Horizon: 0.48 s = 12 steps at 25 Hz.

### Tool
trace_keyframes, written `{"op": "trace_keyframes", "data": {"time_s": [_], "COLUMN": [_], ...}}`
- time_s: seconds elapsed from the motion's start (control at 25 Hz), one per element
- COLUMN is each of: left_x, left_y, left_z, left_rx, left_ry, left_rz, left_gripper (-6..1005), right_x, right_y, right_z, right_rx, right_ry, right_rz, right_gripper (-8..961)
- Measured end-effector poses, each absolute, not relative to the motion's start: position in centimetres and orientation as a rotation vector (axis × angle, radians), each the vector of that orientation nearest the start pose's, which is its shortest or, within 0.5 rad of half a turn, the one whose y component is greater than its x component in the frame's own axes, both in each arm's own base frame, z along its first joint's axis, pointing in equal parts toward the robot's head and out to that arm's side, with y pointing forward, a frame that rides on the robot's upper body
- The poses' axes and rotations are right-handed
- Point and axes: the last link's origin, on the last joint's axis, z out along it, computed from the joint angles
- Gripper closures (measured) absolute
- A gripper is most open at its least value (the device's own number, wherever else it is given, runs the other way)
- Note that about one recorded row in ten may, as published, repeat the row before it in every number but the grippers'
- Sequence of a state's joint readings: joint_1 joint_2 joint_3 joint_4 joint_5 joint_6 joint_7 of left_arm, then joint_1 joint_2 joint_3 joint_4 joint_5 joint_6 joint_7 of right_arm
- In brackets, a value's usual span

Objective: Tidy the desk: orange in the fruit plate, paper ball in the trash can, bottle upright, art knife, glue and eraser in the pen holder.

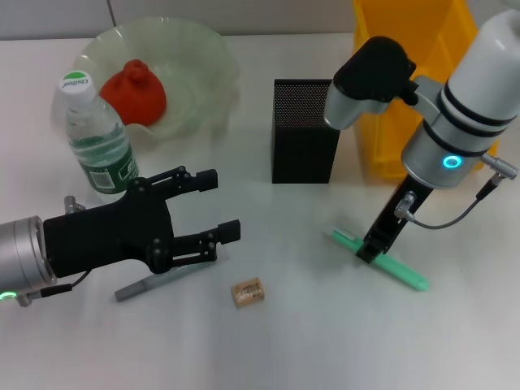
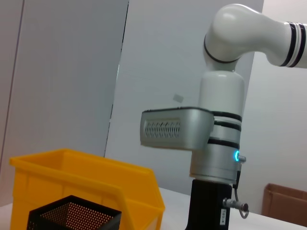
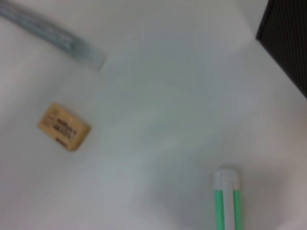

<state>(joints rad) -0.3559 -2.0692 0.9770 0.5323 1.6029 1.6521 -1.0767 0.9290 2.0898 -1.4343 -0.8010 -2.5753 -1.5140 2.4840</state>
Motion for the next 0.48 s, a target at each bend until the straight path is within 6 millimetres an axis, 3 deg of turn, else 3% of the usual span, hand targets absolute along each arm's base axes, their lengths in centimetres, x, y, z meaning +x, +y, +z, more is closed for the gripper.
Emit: {"op": "trace_keyframes", "data": {"time_s": [0.32,0.44,0.48], "left_x": [-26.9,-26.8,-26.8], "left_y": [27.1,27.1,27.1], "left_z": [-2.1,-2.1,-2.1], "left_rx": [-2.694,-2.694,-2.694], "left_ry": [-0.424,-0.423,-0.423], "left_rz": [-1.020,-1.021,-1.021], "left_gripper": [197,197,197], "right_x": [16.8,16.6,16.5], "right_y": [36.1,35.6,35.2], "right_z": [-5.0,-4.5,-4.0], "right_rx": [-2.807,-2.841,-2.870], "right_ry": [0.906,0.889,0.884], "right_rz": [-0.617,-0.494,-0.382], "right_gripper": [771,771,771]}}
